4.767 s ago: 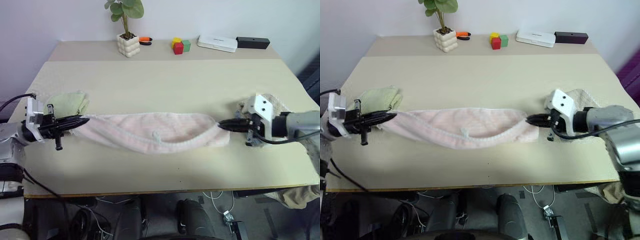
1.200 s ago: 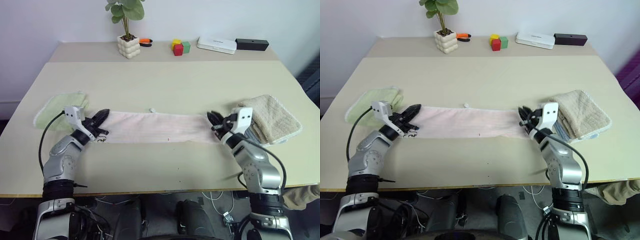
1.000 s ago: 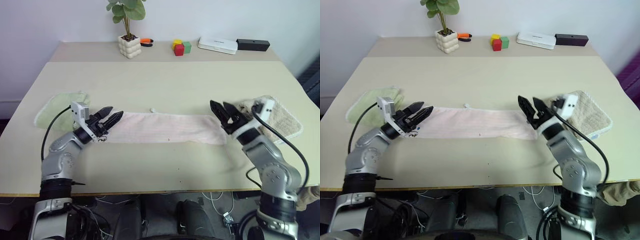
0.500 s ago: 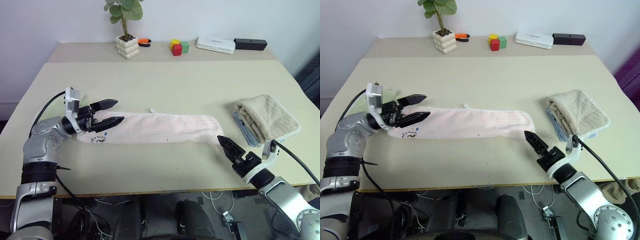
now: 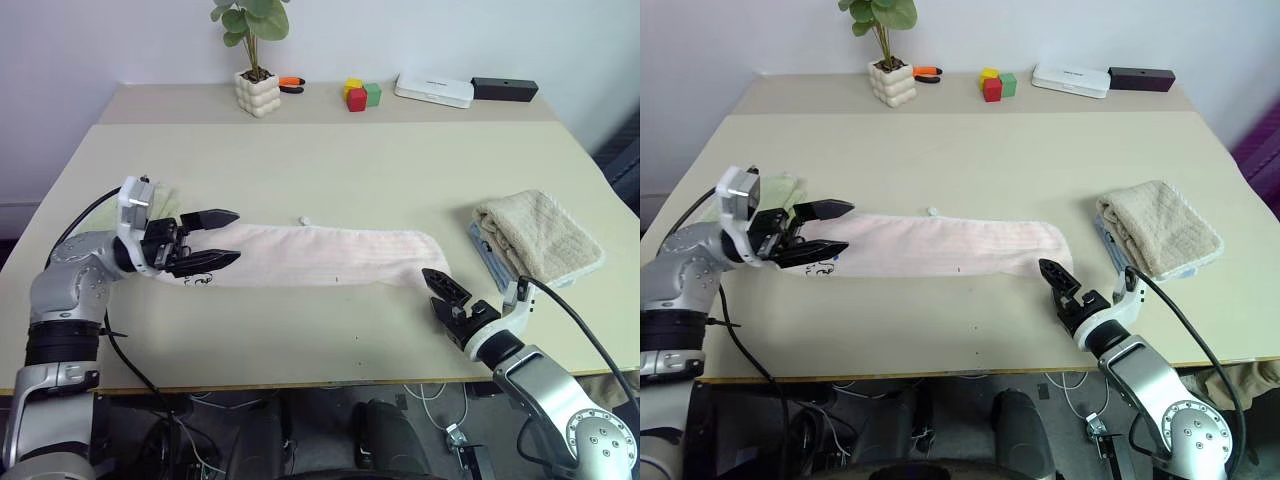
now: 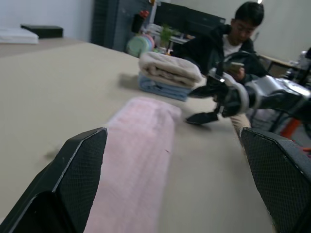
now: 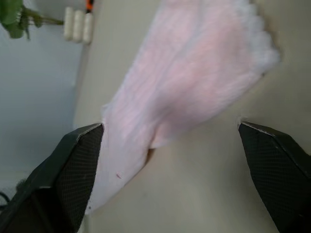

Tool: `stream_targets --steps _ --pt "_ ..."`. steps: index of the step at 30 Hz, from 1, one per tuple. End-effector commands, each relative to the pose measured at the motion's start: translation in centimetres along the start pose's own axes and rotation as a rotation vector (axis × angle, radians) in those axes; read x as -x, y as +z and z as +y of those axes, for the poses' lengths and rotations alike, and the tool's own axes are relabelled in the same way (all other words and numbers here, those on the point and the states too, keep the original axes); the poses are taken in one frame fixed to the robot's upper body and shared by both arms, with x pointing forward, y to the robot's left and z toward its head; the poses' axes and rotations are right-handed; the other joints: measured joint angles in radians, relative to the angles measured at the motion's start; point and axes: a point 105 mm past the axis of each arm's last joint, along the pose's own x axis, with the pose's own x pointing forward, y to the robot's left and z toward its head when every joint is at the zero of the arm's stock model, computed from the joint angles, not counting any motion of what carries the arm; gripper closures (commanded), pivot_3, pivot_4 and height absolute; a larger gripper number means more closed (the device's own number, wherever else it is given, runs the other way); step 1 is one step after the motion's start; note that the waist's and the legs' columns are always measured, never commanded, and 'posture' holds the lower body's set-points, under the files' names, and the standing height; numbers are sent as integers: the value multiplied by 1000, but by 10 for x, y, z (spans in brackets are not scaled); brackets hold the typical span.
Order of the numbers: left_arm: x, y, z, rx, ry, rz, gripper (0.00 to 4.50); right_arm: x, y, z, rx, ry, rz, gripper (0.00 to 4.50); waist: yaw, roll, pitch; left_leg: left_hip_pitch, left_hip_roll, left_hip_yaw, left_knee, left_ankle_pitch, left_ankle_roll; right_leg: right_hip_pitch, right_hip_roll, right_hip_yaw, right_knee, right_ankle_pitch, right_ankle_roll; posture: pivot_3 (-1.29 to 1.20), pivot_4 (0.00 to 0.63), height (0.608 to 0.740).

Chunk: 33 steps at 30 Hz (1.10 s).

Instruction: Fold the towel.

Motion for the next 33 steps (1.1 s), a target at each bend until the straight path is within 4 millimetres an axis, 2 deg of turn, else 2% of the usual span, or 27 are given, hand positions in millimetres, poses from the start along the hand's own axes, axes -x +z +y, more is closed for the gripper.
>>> stream_targets --steps 1,10,15,18,25,33 --pt "6 9 -6 -36 -20 0 12 -8 8 2 2 -12 -43 0 0 0 0 0 0 0 0 0 0 0 0 0 0 0 0 0 150 735" --pt "4 8 -7 -52 4 -10 12 -35 11 -2 -17 -62 -86 0 -3 -1 -1 0 0 -1 0 0 0 0 0 1 0 0 0 0 150 735" --pt "3 8 -6 -55 18 -15 12 -49 25 -8 -65 -87 -153 0 -4 -2 -1 0 0 0 0 0 0 0 0 1 0 0 0 0 150 735" --pt "3 8 -5 -62 27 -17 0 -56 26 -8 -81 -90 -166 891 -3 -2 -1 0 0 0 0 0 0 0 0 0 0 0 0 0 150 735" --pt "2 8 -5 -70 38 -22 0 -58 28 -10 -74 -108 -185 4473 -4 -6 -4 1 0 1 0 0 0 1 0 0 0 0 0 0 150 735" --pt "3 6 -3 -75 56 -24 0 -49 45 -4 -13 -108 -222 4473 0 -6 -4 0 0 0 0 0 0 1 -1 0 0 0 0 0 150 735"
